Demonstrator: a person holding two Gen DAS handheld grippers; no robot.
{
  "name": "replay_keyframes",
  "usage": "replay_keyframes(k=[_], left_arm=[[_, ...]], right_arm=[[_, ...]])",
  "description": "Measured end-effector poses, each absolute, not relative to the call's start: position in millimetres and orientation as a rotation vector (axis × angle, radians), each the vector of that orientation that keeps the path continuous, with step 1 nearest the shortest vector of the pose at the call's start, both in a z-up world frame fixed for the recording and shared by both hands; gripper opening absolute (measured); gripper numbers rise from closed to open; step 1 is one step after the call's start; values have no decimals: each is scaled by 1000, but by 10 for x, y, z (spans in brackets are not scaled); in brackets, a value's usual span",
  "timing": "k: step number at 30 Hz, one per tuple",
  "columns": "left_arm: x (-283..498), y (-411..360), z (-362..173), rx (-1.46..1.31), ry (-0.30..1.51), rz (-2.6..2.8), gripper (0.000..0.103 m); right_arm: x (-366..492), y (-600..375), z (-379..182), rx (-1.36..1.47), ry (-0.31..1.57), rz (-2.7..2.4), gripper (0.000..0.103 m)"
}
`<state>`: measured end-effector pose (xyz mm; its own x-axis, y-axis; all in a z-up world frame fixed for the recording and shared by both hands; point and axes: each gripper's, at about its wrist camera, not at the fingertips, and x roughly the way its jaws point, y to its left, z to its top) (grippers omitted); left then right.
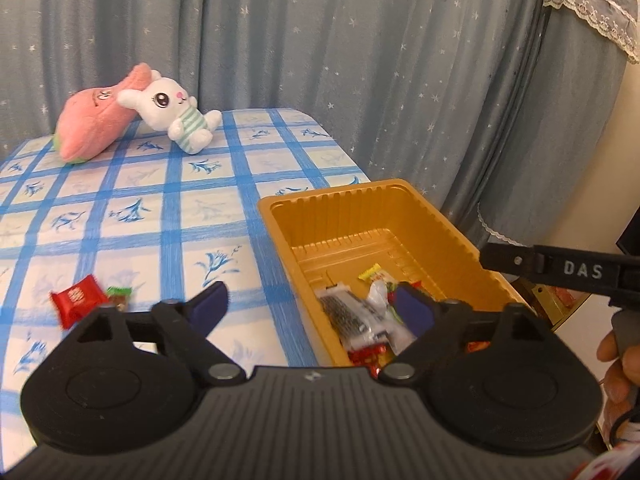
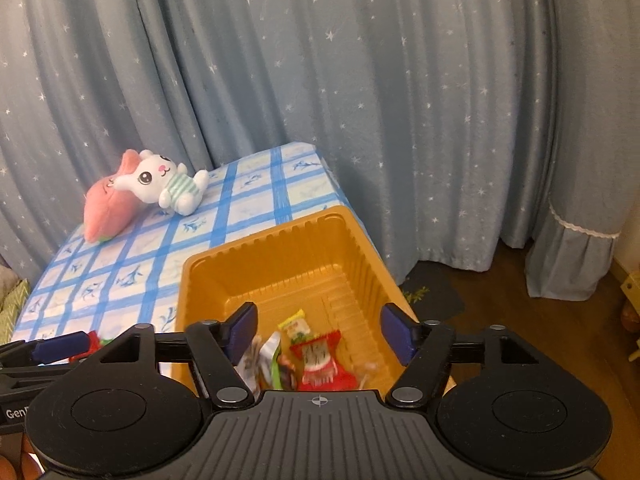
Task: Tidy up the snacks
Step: 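Move both open grippers away from the tray toward the last red candy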
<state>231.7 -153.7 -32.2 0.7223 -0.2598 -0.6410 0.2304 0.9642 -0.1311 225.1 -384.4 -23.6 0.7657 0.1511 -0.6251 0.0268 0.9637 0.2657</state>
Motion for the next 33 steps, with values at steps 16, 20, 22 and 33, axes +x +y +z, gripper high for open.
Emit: replay_keyframes(k=[16,20,22,33], left_arm=[[1330,-1198,-81,-92,702,-213,103],[1162,-1090,-5,-102,693,-196,103],[1083,-1050,26,-102,689,-193,103],[771,-867,109,-108,687,-194,103]], right_arm=[[1199,-3546,50,253,729,39,81],[966,-3451,87,246,720,41,81],[865,-3391,97,237,715,48,81],[560,-3159,103,236,733,84,81]])
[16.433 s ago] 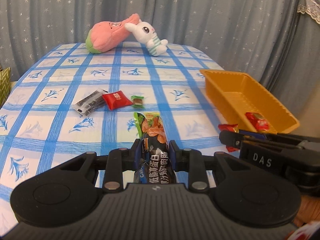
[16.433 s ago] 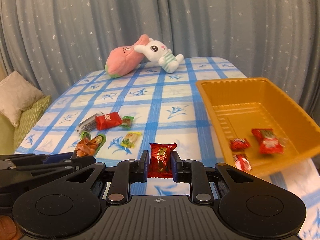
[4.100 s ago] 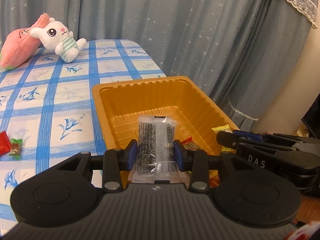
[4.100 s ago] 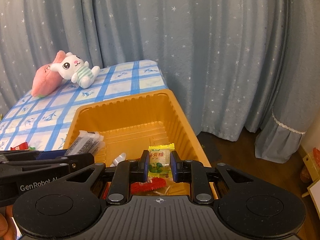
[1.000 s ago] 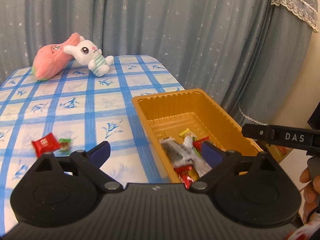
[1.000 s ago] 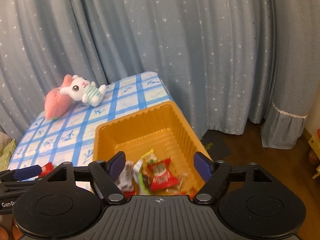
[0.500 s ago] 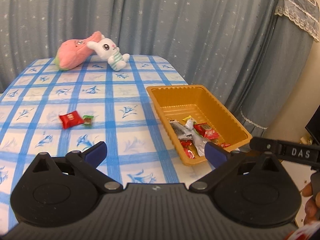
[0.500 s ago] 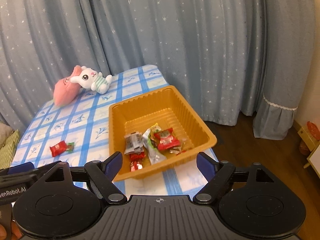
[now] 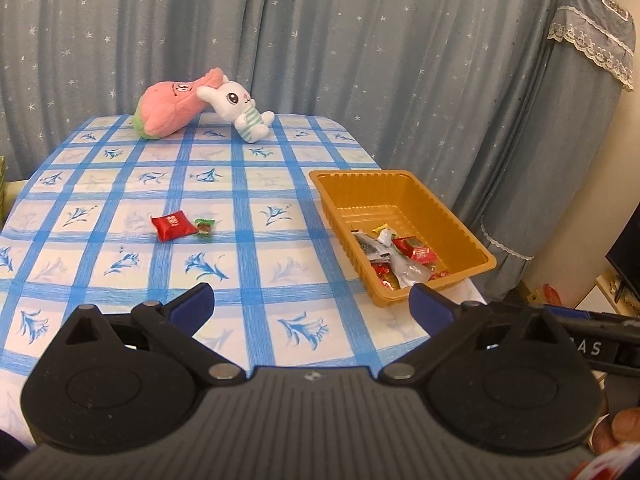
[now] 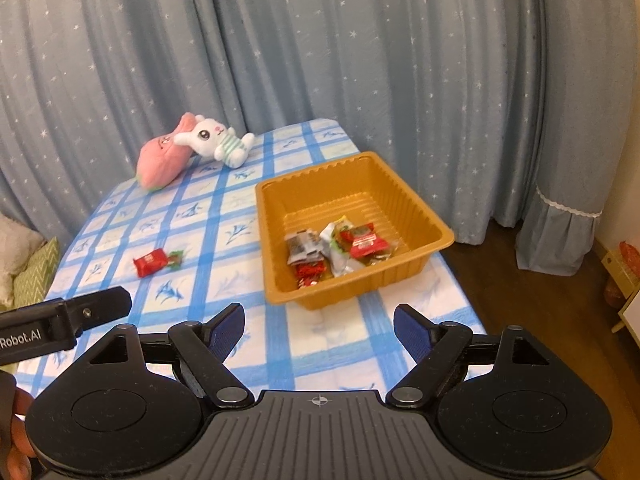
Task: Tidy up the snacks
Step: 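Move both open grippers away from the tray toward the last red candy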
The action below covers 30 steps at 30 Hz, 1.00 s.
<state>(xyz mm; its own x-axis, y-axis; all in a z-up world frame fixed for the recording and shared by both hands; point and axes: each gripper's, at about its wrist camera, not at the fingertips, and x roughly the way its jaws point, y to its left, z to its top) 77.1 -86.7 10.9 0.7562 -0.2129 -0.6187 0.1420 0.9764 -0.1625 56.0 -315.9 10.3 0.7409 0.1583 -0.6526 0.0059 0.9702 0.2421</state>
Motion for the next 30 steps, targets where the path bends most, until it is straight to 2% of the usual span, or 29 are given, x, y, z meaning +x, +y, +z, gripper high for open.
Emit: replay_keyframes(k=[30], left_arm=[[720,-162,-30,-115,687,-106,103]], right_arm=[[681,-2537,96,173,744,196,81]])
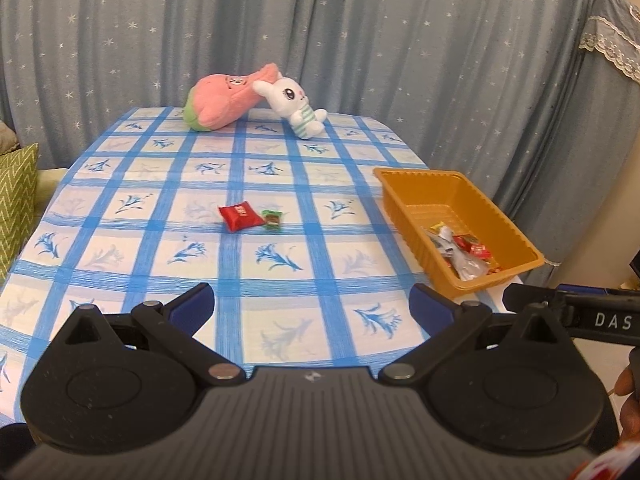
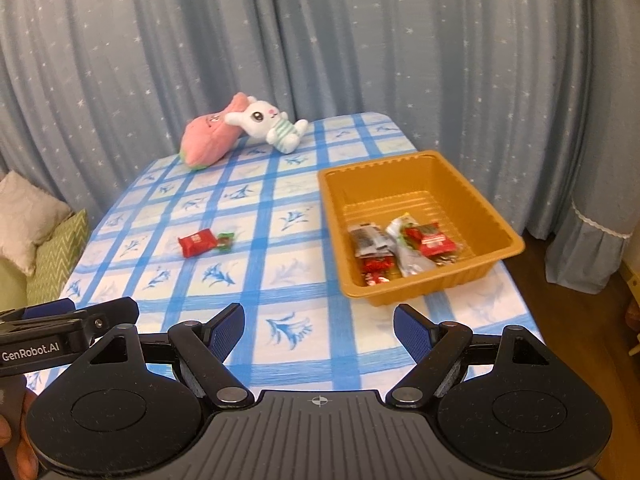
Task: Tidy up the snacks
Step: 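Move both open grippers away from the tray toward the last red candy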
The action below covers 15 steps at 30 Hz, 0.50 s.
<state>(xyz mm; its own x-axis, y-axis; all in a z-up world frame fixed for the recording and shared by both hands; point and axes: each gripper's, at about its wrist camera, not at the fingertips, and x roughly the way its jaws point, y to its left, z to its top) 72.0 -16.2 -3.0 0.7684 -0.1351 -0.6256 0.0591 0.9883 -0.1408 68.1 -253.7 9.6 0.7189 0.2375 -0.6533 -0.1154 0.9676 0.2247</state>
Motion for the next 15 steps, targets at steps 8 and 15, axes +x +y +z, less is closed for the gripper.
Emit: replay_keyframes(k=[8,15], left_arm=[[833,127,-94,-106,689,-59,102],[1023,362,-169,-75,693,-42,102]], right_arm=[[856,-2242,57,146,753,261,81],[1041,-1974,-20,137,750,321,81]])
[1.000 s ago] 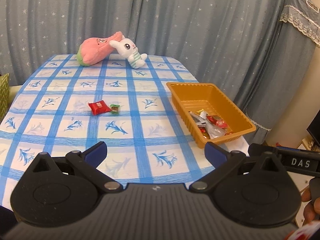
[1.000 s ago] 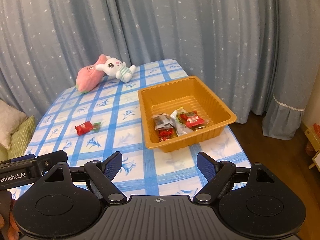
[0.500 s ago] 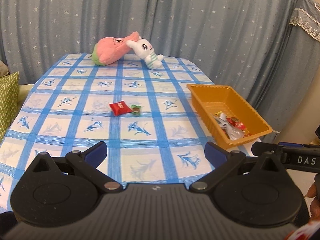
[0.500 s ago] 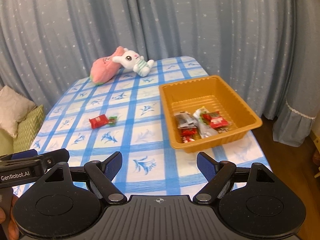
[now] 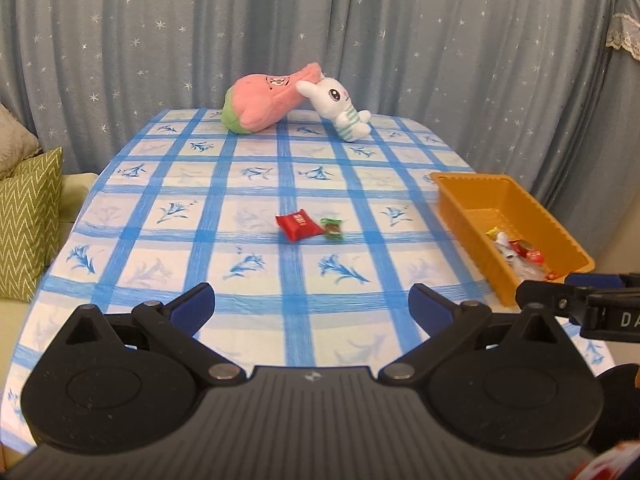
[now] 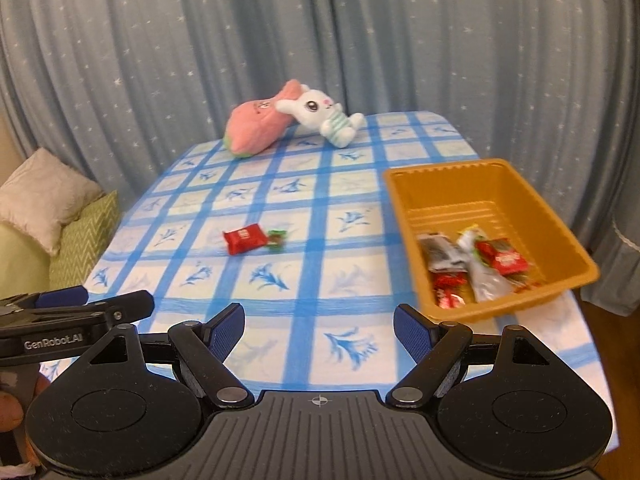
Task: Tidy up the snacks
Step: 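Move both open grippers away from the tray toward the last red candy, then grasp the red candy packet with the left gripper while the right grasps the green-wrapped candy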
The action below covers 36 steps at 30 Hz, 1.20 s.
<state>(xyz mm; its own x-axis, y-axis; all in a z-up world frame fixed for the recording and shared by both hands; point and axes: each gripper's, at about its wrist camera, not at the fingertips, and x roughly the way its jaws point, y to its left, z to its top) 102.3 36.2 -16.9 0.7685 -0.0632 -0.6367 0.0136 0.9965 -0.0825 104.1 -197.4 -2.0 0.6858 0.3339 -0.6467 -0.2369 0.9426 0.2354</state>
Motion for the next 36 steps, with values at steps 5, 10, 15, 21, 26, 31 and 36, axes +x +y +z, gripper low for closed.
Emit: replay_keyframes(k=[5,10,15,21,26,31,36], left_arm=[[1270,493,-287,-52,703,-64,99],[1578,560,-464,4,710,-87,94],[1925,591,-649,59,701,-111,93],[2368,591,-872,138,701,-161,88],[2686,495,-1076,284,700,-202,84],[2959,458,-1252,307,719,-251,76],[3150,369,-1375,388,713,-295,66]], right_arm=[[1249,-1780,-103,124,735,348,81],[1527,-1626,-262,110,734,359,81],[1864,-1500,-461,96,730,376,79],[2293,-1344,-728,71,747,396,69],[2577,-1293,-894,72,774,395,69],[2788,-1301,-986,85,796,368,69],[2909,-1320,-1034,95,810,347,69]])
